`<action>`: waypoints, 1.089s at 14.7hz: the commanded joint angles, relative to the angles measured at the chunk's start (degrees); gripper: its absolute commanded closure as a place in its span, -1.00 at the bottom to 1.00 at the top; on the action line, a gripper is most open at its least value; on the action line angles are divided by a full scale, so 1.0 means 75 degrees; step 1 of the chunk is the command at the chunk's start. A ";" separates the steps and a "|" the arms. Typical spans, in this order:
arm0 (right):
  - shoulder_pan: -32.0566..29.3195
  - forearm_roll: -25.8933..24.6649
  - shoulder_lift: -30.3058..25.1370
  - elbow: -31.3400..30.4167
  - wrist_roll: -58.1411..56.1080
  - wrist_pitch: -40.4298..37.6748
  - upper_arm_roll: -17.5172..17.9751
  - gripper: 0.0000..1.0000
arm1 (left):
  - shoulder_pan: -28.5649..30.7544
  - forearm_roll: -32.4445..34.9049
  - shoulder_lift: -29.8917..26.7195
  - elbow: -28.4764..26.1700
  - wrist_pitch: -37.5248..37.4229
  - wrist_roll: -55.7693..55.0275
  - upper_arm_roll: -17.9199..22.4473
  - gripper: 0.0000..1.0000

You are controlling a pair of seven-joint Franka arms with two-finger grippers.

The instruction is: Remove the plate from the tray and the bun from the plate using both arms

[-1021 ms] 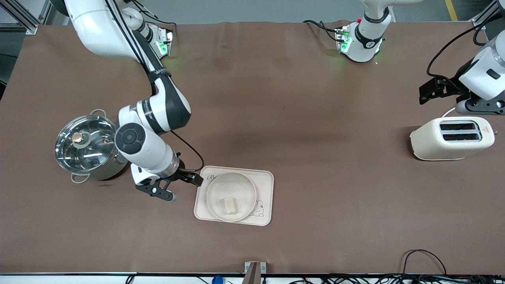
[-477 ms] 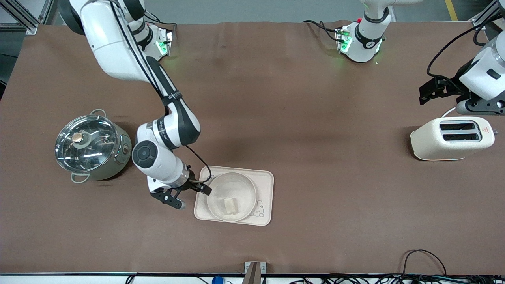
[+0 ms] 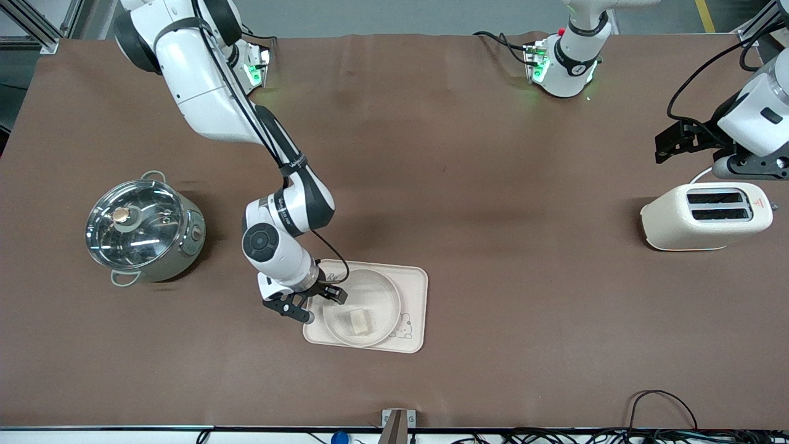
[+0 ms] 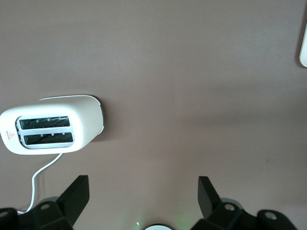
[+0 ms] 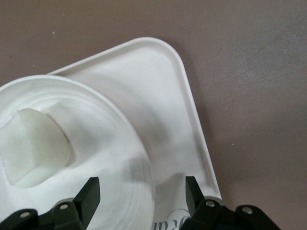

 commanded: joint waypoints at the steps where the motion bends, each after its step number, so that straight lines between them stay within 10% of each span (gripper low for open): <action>1: 0.0017 0.0130 0.0004 0.0060 -0.0052 0.0014 -0.0023 -0.05 | 0.0024 -0.0073 0.0001 0.0055 0.0024 -0.0032 -0.0008 -1.00; 10: 0.0029 0.0130 -0.0008 0.0060 -0.0064 0.0003 0.0048 0.88 | -0.0011 -0.0073 0.0130 0.0079 0.0117 -0.0032 -0.0008 -1.00; 16: -0.0053 0.0142 -0.0183 0.0084 -0.0193 -0.0079 0.0187 0.99 | -0.0023 -0.0073 0.0106 0.0067 0.0106 -0.0032 -0.0008 -1.00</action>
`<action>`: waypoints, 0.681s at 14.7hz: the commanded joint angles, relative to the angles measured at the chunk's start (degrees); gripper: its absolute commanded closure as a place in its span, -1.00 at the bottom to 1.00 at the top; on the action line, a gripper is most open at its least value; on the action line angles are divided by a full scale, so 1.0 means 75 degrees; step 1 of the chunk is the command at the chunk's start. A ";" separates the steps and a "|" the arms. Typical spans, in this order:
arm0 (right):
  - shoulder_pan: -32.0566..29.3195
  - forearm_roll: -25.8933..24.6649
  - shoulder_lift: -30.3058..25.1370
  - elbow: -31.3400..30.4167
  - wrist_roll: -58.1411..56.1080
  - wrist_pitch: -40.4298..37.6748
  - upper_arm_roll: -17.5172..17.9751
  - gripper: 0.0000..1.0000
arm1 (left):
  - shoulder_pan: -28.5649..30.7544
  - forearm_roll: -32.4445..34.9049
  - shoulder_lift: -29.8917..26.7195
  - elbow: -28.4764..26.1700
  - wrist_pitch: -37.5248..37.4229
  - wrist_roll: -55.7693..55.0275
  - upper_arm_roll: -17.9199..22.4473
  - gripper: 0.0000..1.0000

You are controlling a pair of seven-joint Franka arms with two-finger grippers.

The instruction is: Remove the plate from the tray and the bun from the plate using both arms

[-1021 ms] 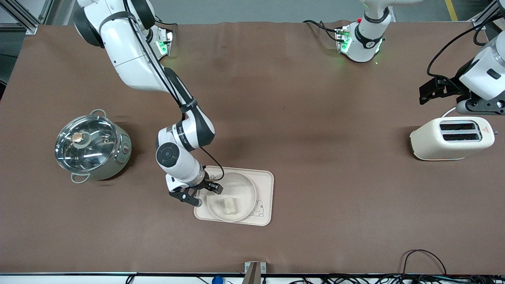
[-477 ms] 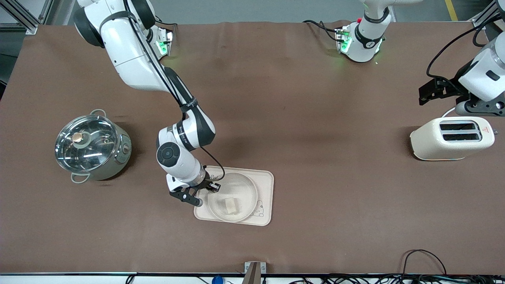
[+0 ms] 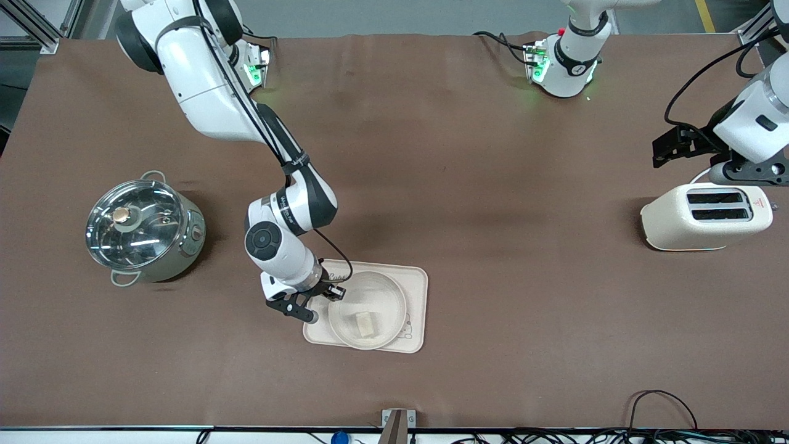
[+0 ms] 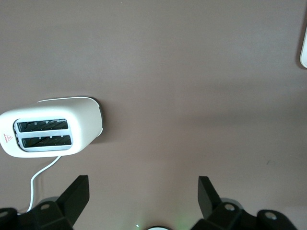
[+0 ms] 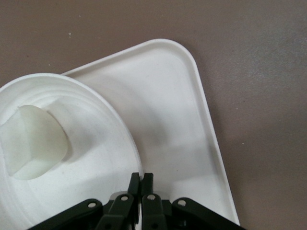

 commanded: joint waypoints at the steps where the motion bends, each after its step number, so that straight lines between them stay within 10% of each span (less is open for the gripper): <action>1: -0.0077 0.0138 -0.0235 -0.0046 -0.0148 -0.0091 0.0218 0.99 | -0.0011 -0.0073 0.0002 0.0067 0.0016 -0.0032 -0.0004 -1.00; 10: -0.0605 0.0442 -0.1383 -0.0128 -0.0253 -0.1788 0.0723 0.99 | 0.0001 -0.0073 0.0002 0.0067 0.0016 -0.0032 -0.0004 -1.00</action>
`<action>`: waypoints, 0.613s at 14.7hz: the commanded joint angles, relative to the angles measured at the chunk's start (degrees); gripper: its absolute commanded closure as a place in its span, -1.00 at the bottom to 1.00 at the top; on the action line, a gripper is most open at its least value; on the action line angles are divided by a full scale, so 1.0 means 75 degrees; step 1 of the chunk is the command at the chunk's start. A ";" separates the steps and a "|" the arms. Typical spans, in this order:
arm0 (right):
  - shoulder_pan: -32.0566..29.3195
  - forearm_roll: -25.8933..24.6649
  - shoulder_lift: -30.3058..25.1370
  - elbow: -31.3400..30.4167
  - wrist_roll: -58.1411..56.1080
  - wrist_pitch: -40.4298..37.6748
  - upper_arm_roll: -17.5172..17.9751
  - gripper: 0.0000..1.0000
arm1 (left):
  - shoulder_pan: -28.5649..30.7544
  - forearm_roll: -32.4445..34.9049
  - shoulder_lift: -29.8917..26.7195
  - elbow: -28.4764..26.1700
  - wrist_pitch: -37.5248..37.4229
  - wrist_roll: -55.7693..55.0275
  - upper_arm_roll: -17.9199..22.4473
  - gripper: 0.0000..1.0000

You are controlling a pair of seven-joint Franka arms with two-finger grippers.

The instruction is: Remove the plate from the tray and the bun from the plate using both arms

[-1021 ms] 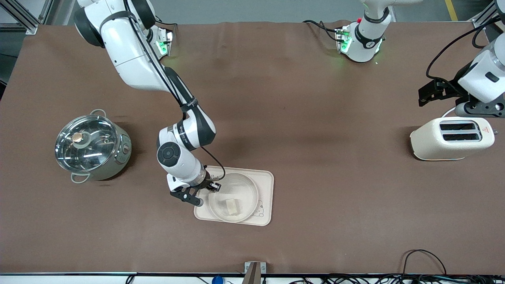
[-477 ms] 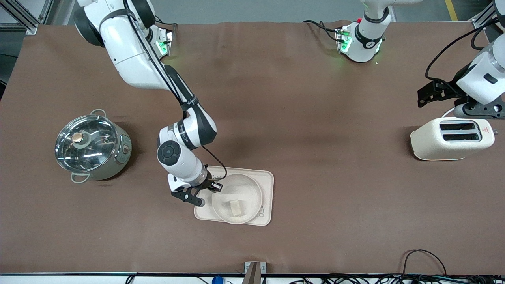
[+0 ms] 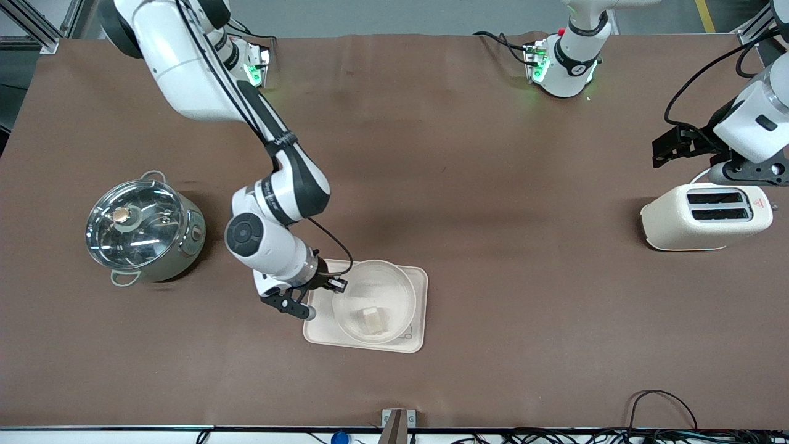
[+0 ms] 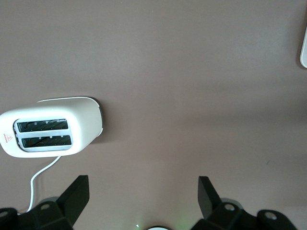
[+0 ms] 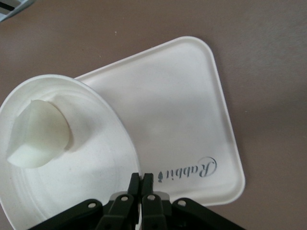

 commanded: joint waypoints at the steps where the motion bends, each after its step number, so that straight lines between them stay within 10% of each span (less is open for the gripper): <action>1: -0.0122 0.0149 -0.0568 -0.0503 -0.0262 -0.0520 0.0169 0.99 | -0.0010 -0.0073 0.0013 0.0066 0.0016 -0.0032 -0.0004 -1.00; 9: 0.0147 0.0148 -0.2724 -0.4180 -0.0848 0.0846 0.0321 0.99 | 0.0002 -0.0073 0.0013 0.0078 0.0028 -0.0032 -0.0004 -1.00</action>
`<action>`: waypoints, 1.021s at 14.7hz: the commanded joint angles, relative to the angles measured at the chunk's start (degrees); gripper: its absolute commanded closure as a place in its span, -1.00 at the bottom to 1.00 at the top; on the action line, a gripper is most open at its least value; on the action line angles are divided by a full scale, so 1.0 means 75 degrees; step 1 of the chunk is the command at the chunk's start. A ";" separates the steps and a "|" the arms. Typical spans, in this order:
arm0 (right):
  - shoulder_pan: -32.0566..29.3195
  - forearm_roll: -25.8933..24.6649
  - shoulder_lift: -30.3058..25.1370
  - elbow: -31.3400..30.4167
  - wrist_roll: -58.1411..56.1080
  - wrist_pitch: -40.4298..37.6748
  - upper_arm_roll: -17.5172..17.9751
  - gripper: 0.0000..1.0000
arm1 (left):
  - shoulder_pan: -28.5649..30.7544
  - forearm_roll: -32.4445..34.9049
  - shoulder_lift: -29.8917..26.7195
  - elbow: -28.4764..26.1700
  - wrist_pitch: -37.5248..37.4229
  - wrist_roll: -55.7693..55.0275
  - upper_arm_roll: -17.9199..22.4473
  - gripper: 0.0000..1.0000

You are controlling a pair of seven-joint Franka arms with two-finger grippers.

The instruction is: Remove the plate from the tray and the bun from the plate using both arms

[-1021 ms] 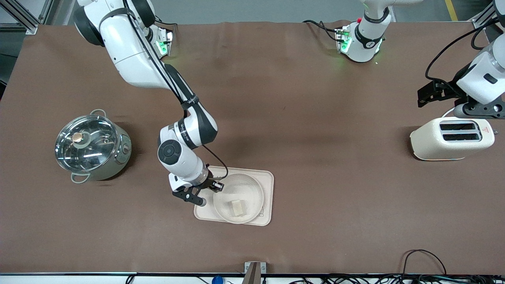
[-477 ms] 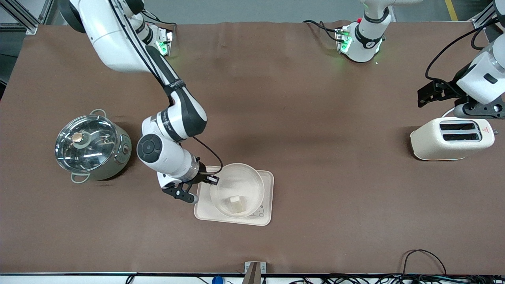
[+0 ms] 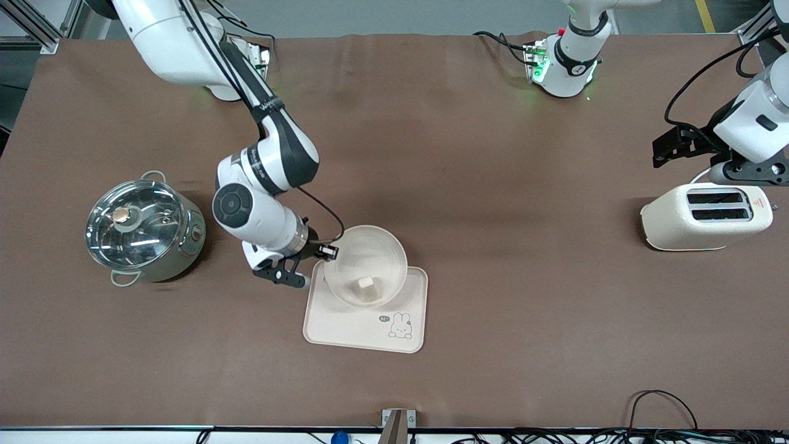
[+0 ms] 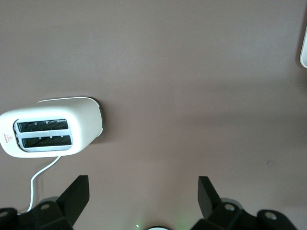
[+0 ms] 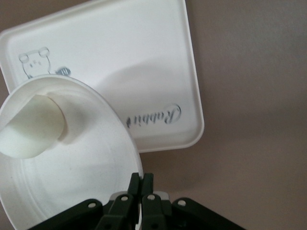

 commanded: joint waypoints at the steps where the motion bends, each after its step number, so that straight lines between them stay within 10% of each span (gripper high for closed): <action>1: 0.0139 0.0144 -0.1079 -0.1814 -0.0167 0.0777 0.0214 0.99 | 0.0002 -0.0073 0.0013 0.0073 0.0027 -0.0032 -0.0004 -1.00; 7: 0.0572 0.0156 -0.1958 -0.3889 -0.0132 0.2172 0.0660 0.99 | 0.0002 -0.0073 0.0036 0.0073 0.0039 -0.0032 -0.0004 -1.00; 15: 0.0948 0.0156 -0.1738 -0.4443 -0.0120 0.3461 0.0637 0.99 | 0.0025 -0.0062 0.0048 0.0085 0.0051 -0.0032 -0.0004 -1.00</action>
